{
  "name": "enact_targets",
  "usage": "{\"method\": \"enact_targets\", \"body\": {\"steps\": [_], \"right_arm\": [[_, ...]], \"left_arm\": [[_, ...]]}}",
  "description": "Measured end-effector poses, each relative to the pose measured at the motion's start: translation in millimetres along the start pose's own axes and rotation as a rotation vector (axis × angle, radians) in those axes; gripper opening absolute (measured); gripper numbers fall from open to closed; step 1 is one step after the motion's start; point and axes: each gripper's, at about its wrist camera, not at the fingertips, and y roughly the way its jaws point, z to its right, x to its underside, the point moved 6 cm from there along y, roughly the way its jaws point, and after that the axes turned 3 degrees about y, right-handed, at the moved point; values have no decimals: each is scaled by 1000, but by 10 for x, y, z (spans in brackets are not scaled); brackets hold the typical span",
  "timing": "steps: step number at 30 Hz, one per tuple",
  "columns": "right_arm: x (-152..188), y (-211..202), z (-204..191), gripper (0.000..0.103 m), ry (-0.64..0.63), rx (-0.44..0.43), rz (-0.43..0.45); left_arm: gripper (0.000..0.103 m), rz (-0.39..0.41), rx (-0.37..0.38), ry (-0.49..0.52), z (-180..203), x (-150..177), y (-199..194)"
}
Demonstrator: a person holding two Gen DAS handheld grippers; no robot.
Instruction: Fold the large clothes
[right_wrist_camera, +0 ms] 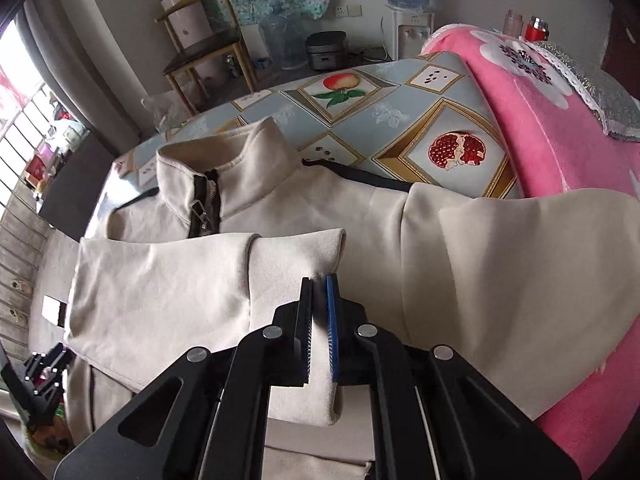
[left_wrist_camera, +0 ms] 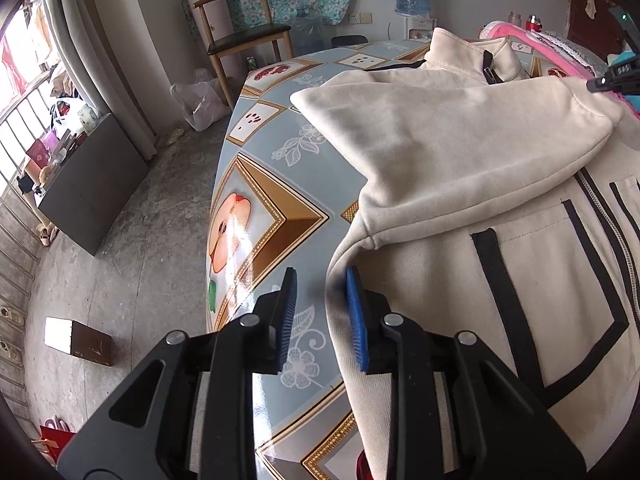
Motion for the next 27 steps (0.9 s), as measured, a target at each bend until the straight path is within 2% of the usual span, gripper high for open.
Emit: {"method": "enact_targets", "body": {"steps": [4, 6, 8, 10, 12, 17, 19, 21, 22, 24, 27], "right_arm": [[161, 283, 95, 11, 37, 1, -60], [162, 199, 202, 17, 80, -9, -32], [156, -9, 274, 30, 103, -23, 23], [184, -265, 271, 31, 79, -42, 78], [250, -402, 160, 31, 8, -66, 92], [484, -237, -194, 31, -145, -59, 48], [548, -58, -235, 31, -150, -56, 14], [651, 155, -217, 31, -170, 0, -25], [679, 160, -202, 31, -175, 3, -7], [730, 108, -168, 35, -172, 29, -25], [796, -164, -156, 35, -149, 6, -18]], "left_arm": [[28, 1, 5, -5, -14, 5, -9], [33, 0, 11, -12, -49, 12, -38], [37, 3, 21, -17, -96, 27, -89], [37, 5, 27, -24, -151, 50, -148], [37, 0, 23, -29, -207, 84, -186], [37, -42, 6, -75, -313, 181, -123], [37, -44, 20, -102, -339, 209, -113], [37, -51, 13, -126, -384, 245, -93], [37, -52, 11, -137, -409, 261, -89], [37, -59, 9, -169, -486, 300, -110], [37, -52, 13, -205, -596, 327, -234]]}}
